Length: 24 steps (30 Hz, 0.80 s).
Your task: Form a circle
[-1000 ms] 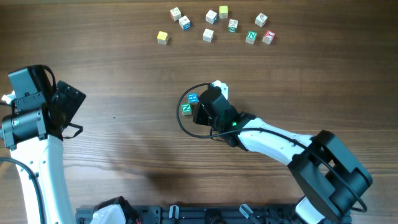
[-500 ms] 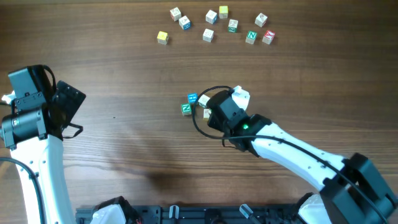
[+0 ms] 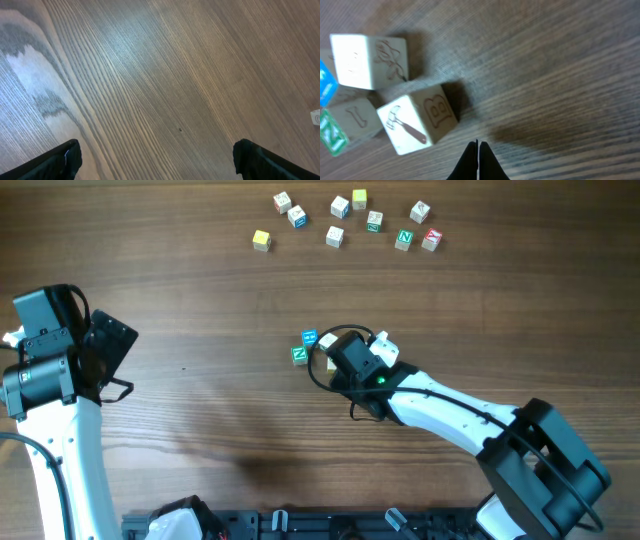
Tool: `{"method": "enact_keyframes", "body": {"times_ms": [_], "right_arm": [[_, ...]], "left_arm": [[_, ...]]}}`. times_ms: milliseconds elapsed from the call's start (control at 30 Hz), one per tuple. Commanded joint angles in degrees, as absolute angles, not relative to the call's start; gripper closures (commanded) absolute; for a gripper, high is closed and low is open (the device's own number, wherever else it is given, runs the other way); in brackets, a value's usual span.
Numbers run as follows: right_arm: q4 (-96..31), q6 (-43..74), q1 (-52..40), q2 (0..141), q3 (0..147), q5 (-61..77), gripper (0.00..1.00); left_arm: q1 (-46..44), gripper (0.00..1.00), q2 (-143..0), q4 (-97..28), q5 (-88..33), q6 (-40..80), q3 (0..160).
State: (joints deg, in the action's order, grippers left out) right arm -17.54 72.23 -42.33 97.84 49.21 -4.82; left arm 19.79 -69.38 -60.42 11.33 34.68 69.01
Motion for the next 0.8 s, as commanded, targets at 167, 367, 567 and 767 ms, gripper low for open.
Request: {"method": "enact_keyframes", "body": {"times_ms": [167, 367, 567, 767], "right_arm": [[-15.3, 68.1, -42.1, 98.5, 49.1, -4.0, 0.95], [-15.9, 64.4, -41.0, 98.6, 49.1, -5.5, 0.95], [-16.3, 64.5, -40.6, 98.6, 49.1, -4.6, 0.95], [-14.8, 64.5, -40.6, 98.8, 49.1, -3.9, 0.95]], "left_arm": [[20.2, 0.0, -69.6, -60.3, 12.1, 35.4, 69.4], [20.2, 0.0, -69.6, -60.3, 12.1, 35.4, 69.4], [20.2, 0.0, -69.6, -60.3, 12.1, 35.4, 69.4], [20.2, 0.0, -69.6, -60.3, 12.1, 35.4, 69.4]]}}
